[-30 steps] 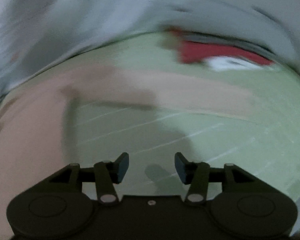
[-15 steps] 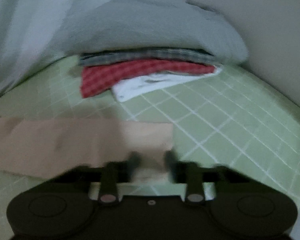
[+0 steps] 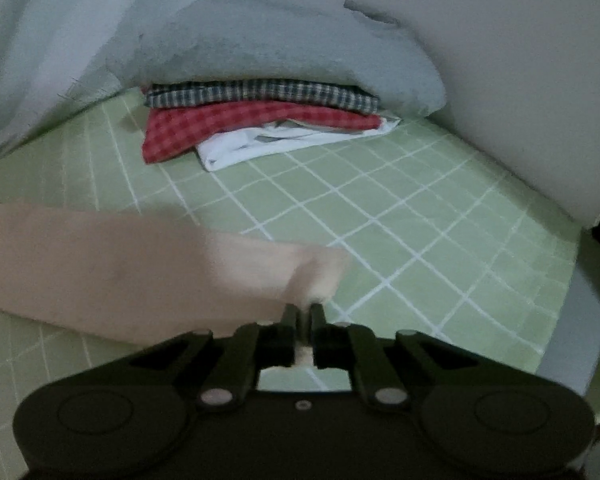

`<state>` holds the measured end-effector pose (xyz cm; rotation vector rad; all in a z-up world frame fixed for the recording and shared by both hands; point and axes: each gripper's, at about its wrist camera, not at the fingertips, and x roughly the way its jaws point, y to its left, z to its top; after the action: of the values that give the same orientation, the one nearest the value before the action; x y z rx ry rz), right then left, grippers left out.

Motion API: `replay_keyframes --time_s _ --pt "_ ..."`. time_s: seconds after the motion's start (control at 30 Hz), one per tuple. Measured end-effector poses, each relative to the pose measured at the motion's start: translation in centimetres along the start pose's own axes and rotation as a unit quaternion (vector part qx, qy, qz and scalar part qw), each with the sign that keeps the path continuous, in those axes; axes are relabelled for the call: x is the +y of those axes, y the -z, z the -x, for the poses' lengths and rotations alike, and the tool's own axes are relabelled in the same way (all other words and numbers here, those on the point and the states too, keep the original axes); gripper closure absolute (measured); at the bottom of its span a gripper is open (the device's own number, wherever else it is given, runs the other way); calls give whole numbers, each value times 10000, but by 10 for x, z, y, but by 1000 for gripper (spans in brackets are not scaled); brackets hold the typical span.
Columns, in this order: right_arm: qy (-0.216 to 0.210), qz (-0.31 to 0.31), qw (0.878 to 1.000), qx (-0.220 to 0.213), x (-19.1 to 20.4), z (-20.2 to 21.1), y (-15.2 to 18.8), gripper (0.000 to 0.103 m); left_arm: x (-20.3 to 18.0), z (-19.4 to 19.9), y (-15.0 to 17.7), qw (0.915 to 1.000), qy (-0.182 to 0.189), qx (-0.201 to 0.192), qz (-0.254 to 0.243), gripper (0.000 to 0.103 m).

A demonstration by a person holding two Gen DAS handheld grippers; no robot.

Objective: Fold clothes

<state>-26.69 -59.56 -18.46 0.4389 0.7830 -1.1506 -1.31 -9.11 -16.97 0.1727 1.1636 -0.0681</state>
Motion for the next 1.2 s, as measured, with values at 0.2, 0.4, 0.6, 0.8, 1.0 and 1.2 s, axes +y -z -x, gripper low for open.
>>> replay_keyframes --time_s 0.2,0.4,0.6,0.8,1.0,1.2 --pt "87 95 9999 -41 19 23 8 49 9 -4 -2 9993 309 155 117 0" --pt "-499 687 9959 -297 61 43 13 47 -6 4 -19 9979 347 -113 -543 0" --pt "-1259 1295 9816 -613 112 54 -2 49 -33 0 -59 9945 516 -362 -836 0" --pt "-1973 1760 9625 -612 168 37 -35 54 -79 -17 -102 9888 665 -503 -1240 0" --pt "-2813 2112 9350 -463 224 -2 -81 76 -111 -51 -146 9875 660 -301 -1401 0" --pt "-3242 2362 9160 -26 278 -53 -117 75 -114 -69 -170 9882 999 -45 -1156 0"
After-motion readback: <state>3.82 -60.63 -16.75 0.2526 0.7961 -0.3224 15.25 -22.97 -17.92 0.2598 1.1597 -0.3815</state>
